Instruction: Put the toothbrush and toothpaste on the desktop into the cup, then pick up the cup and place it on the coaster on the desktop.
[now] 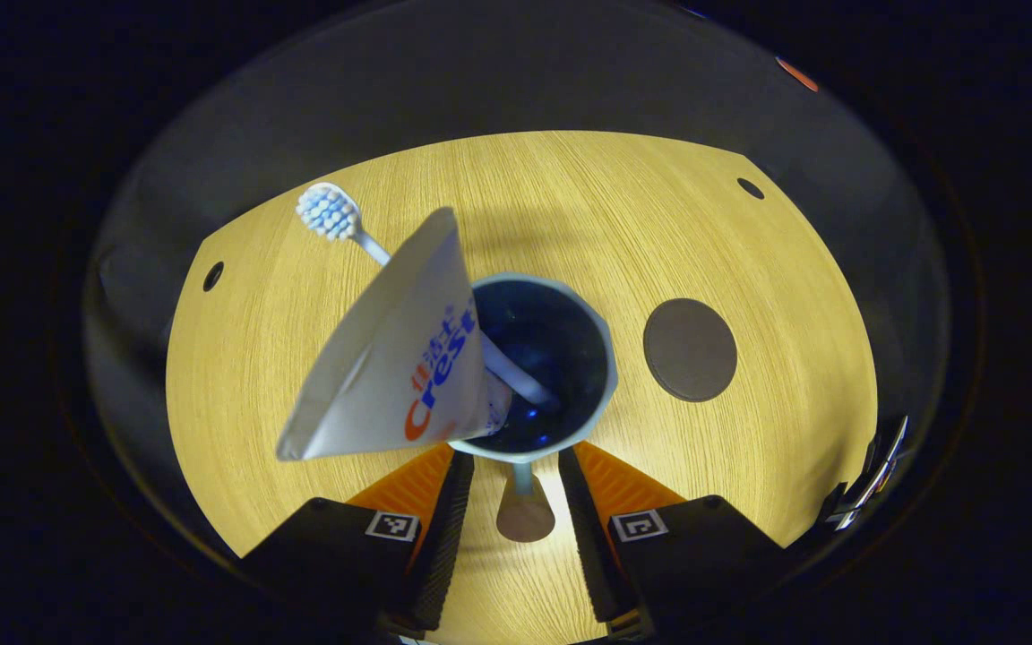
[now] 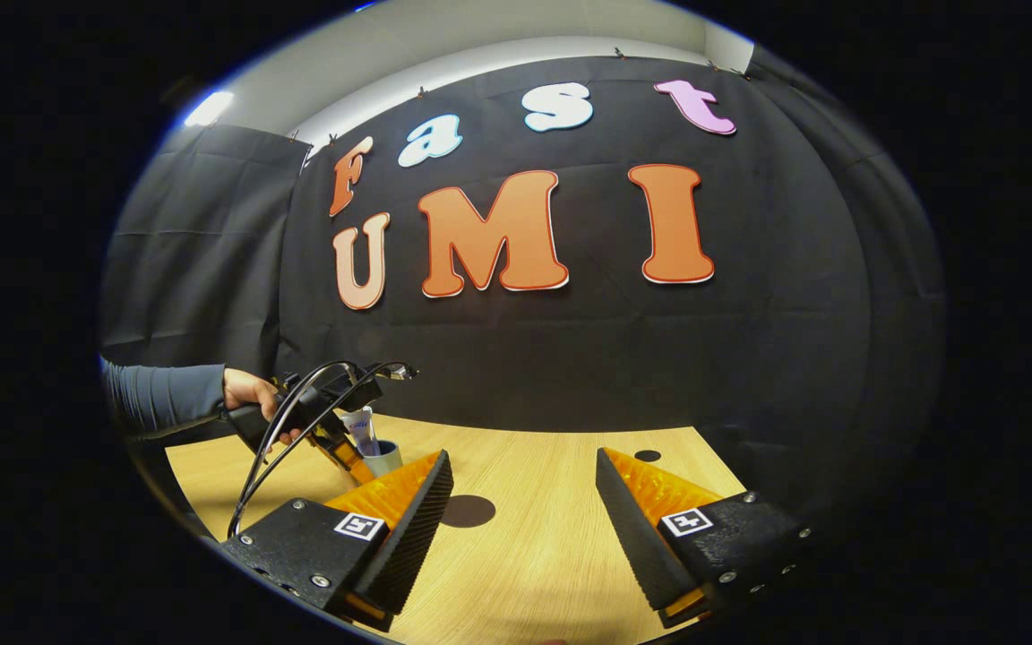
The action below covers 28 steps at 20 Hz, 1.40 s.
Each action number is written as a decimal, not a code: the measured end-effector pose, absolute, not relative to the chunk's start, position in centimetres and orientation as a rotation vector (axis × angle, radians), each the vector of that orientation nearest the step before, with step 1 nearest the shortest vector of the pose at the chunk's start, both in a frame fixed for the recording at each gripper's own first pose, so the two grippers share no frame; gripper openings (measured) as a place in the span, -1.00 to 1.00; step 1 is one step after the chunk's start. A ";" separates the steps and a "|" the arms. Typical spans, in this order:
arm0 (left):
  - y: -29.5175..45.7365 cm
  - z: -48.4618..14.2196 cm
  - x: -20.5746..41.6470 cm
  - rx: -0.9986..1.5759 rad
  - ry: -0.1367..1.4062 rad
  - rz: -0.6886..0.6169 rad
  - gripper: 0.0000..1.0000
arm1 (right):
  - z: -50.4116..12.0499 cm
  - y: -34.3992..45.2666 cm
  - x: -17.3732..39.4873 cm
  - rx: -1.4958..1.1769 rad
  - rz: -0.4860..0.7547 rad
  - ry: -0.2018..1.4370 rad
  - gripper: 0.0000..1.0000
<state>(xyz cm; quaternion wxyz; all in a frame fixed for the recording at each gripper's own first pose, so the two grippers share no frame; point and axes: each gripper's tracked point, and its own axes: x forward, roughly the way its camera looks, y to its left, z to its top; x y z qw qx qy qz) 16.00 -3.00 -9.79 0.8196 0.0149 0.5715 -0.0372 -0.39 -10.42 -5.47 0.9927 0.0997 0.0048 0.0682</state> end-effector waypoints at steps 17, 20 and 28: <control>-4.2 -9.5 17.0 0.061 1.113 -0.119 -0.45 | -6.4 -12.1 -2.6 0.218 0.103 0.030 0.93; -4.2 -9.8 17.2 0.071 1.101 -0.158 -0.45 | -6.6 -12.4 -3.3 0.222 0.096 0.037 0.94; -4.3 -10.2 16.8 0.097 1.100 -0.230 -0.45 | -7.1 -13.6 -4.7 0.226 0.067 0.044 0.93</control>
